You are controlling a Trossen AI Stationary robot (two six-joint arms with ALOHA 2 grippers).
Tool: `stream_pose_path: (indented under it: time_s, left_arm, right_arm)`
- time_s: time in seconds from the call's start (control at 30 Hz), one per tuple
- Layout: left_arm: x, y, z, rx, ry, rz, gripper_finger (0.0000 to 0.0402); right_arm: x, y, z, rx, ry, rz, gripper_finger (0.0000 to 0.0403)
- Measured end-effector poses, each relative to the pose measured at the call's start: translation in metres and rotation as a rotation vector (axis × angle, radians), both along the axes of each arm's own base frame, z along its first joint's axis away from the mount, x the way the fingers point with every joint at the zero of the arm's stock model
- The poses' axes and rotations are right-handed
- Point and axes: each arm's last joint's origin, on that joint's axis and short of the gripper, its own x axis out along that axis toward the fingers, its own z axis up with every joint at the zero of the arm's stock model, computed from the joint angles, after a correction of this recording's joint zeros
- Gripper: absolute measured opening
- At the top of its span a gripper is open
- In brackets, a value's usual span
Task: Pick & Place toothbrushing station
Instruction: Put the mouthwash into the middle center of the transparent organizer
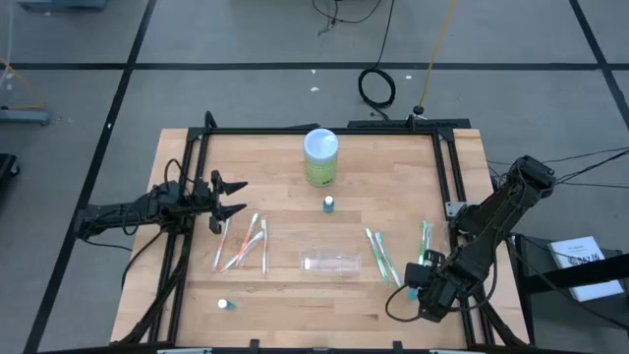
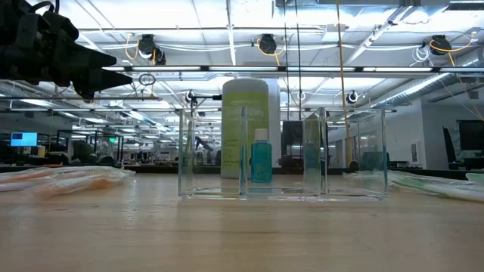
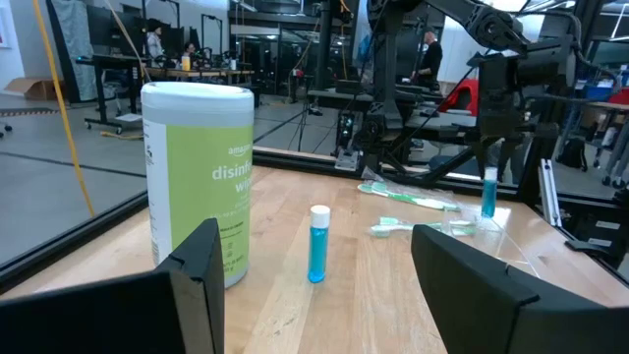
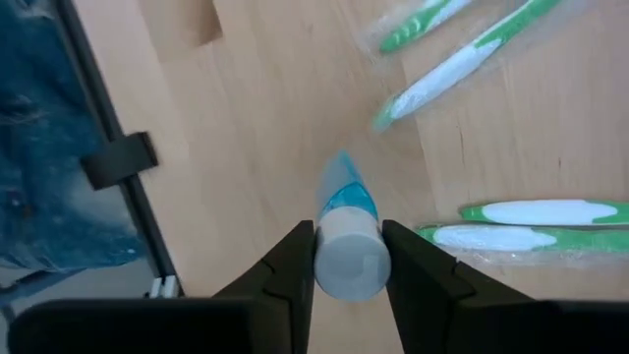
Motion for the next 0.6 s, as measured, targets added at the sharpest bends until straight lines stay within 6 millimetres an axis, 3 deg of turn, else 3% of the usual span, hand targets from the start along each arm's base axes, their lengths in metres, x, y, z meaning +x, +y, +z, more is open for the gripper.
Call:
stream_pose_path:
  time_s: [0.27, 0.6]
  left_arm:
    - [0.0, 0.0, 0.0, 0.0, 0.0, 0.0, 0.0232]
    - [0.0, 0.0, 0.0, 0.0, 0.0, 0.0, 0.0232]
  right_arm:
    - [0.01, -0.004, 0.027, 0.05, -0.317, 0.093, 0.0092]
    - [0.051, -0.022, 0.05, -0.017, -0.7, 0.203, 0.0092]
